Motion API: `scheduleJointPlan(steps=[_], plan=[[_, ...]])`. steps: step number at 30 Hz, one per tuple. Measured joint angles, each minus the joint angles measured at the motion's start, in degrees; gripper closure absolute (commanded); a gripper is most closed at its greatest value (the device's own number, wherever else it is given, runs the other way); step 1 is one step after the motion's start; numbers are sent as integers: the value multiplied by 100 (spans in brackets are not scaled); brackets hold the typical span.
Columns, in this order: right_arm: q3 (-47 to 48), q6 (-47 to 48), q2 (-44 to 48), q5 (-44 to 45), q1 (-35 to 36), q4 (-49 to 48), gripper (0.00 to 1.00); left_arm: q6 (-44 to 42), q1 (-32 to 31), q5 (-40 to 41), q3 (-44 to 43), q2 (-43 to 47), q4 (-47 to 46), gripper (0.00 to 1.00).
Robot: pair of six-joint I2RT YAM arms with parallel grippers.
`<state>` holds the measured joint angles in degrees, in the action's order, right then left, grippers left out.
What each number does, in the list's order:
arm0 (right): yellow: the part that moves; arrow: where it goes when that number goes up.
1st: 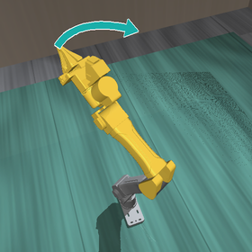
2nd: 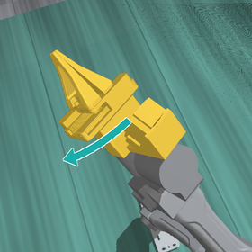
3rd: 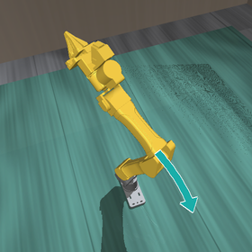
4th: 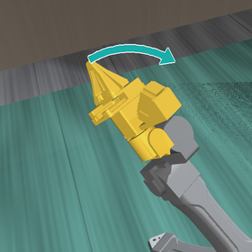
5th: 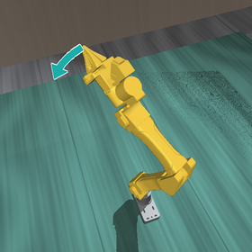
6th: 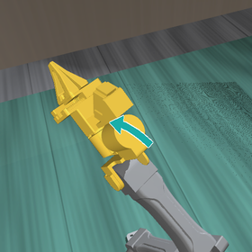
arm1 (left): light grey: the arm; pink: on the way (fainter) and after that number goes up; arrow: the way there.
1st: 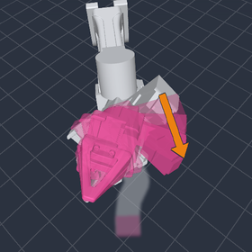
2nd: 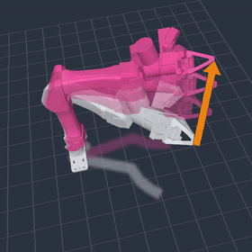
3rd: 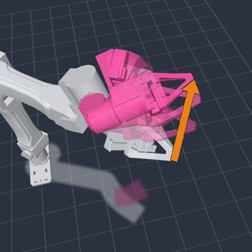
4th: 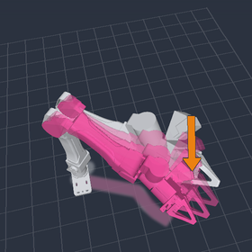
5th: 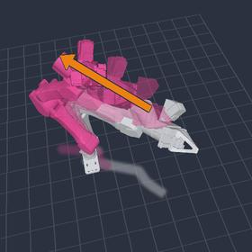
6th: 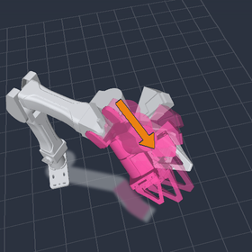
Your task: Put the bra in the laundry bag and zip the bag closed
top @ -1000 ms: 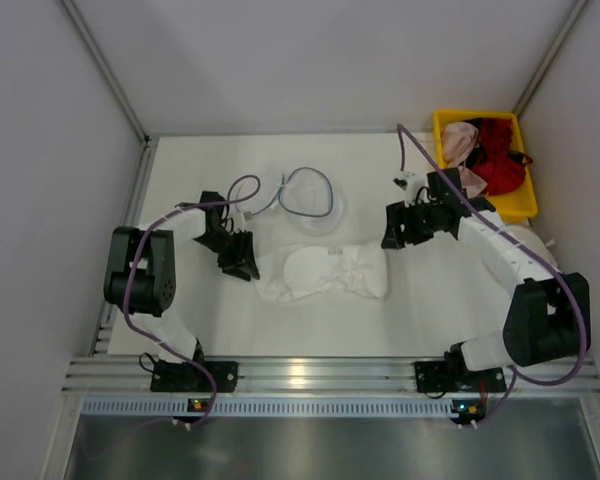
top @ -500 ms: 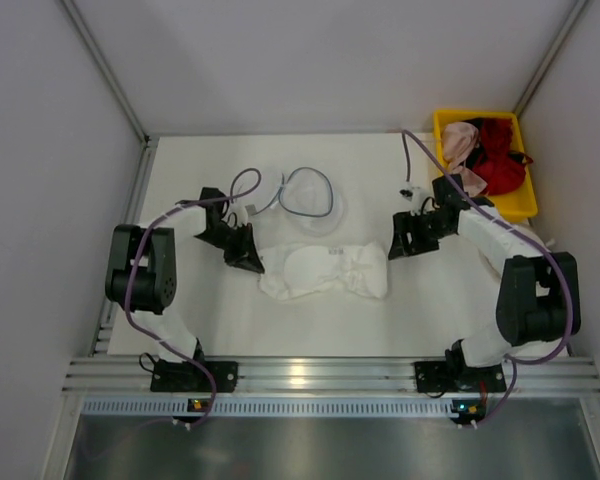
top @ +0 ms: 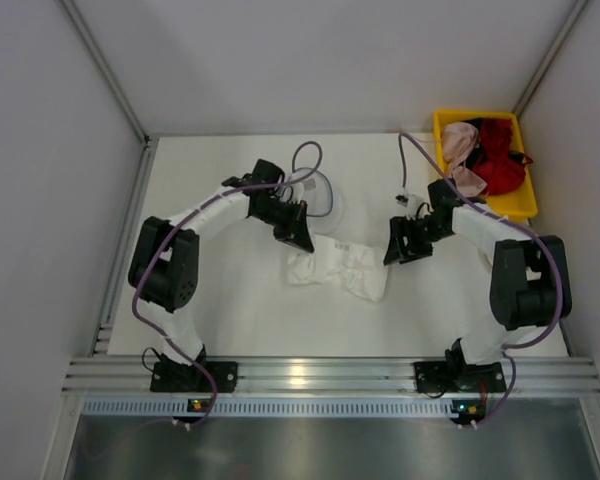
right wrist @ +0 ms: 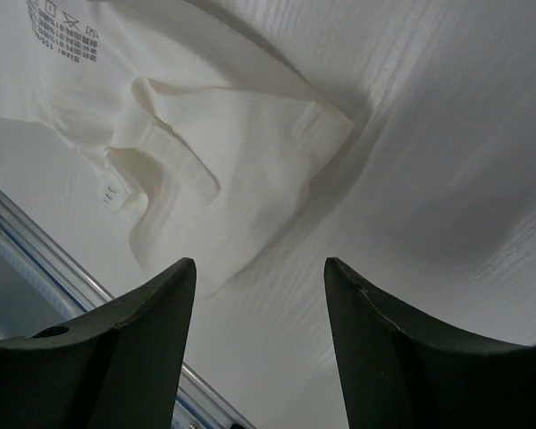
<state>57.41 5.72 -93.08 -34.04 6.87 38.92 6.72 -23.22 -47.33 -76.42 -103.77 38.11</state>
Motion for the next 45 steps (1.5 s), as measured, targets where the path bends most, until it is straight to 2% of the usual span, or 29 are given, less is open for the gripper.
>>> scheduleJointPlan(steps=[2,3,5,6,9,10,13,19,23,29,45], plan=[[2,-42,-35,-59,0,-13,41,142,-234,22,-168,-444,-208,100],[2,-66,-52,-85,-2,-15,41,205,-302,57,-223,-667,-282,91],[2,-90,-63,-129,-2,-22,41,282,-387,173,-282,-1036,-376,82],[2,-98,-63,-146,-2,-20,41,323,-417,247,-323,-1226,-389,72],[0,-101,-63,-170,-4,-22,41,363,-450,426,-400,-1432,-389,62],[0,-101,-63,-170,-4,-20,41,354,-452,485,-437,-1425,-389,54],[2,-79,-63,-170,-7,0,41,208,-428,592,-483,-1176,-450,41],[2,52,83,-125,-199,153,42,59,55,597,-7,203,-485,44],[9,120,197,-35,-487,269,43,-26,623,737,588,964,-485,54],[-7,109,133,-55,-592,254,44,-44,671,929,1010,570,-514,57],[-739,-442,-223,-601,-592,-315,41,1178,651,435,1880,-249,-2636,57]])
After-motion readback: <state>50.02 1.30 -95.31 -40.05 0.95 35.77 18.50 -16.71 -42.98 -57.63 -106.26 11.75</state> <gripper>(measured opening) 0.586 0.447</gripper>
